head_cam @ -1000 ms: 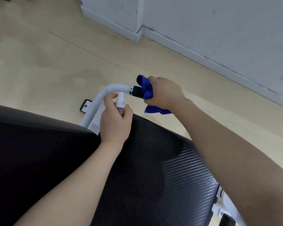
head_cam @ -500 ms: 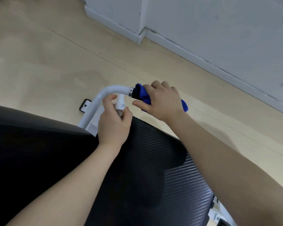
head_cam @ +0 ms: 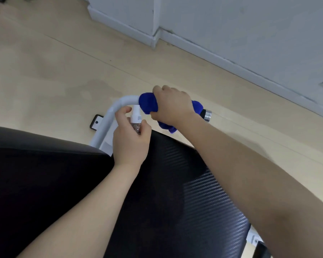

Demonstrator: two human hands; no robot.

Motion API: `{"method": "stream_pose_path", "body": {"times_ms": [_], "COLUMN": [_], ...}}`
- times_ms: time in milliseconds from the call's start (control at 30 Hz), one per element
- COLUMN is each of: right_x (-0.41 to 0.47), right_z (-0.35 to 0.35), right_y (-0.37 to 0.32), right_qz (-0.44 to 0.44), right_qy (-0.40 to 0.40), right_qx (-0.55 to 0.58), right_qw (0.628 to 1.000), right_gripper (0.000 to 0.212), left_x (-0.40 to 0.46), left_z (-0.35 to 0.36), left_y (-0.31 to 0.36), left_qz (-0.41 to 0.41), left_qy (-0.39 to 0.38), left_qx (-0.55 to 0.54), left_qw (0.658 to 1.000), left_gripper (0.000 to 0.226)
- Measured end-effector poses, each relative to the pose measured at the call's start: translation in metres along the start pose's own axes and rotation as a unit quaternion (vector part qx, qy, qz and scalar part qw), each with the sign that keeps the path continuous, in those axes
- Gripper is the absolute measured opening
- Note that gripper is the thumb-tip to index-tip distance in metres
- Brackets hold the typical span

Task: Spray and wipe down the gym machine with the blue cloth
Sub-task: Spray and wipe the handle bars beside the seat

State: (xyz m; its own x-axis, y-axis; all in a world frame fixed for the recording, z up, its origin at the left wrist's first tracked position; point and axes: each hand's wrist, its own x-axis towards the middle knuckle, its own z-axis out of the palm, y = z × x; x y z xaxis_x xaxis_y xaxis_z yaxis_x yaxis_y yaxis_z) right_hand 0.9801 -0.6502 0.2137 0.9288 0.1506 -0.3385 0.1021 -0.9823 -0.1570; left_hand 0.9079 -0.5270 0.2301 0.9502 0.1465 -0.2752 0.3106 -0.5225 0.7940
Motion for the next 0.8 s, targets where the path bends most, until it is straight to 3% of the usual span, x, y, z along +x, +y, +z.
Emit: {"method": "stream_pose_path", "body": {"times_ms": [167, 400, 533, 667, 800], "right_x": [-0.047, 0.0, -0.017, -0.036, -0.06], "right_z": [0.0, 0.009, -0.007, -0.032, -0.025], "right_y": [0.035, -0.001, 0.03, 0.076, 0.095], "right_qz": [0.061, -0.023, 0.066, 0.166, 0.202], "right_qy": [0.059, 0.028, -0.059, -0.183, -0.17], "right_qx": [-0.062, -0.091, 0.043, 0.199, 0.247], "right_qw": [0.994, 0.995, 0.995, 0.949, 0.932], "right_gripper": [0.03, 0.028, 0.03, 0.033, 0.026], "left_x": [-0.001, -0.002, -0.003, -0.003, -0.004], "left_z": [0.0, 0.004, 0.002, 0.002, 0.001], "left_y": [-0.001, 0.002, 0.002, 0.004, 0.002], "left_qz": [0.017, 0.023, 0.001, -0.003, -0.039], "left_qy": [0.001, 0.014, 0.013, 0.008, 0.001], "left_qx": [-0.001, 0.018, 0.007, 0.002, -0.025], "left_qw": [1.0, 0.999, 1.0, 1.0, 0.999], "left_gripper": [0.03, 0.029, 0.031, 0.028, 0.032]}}
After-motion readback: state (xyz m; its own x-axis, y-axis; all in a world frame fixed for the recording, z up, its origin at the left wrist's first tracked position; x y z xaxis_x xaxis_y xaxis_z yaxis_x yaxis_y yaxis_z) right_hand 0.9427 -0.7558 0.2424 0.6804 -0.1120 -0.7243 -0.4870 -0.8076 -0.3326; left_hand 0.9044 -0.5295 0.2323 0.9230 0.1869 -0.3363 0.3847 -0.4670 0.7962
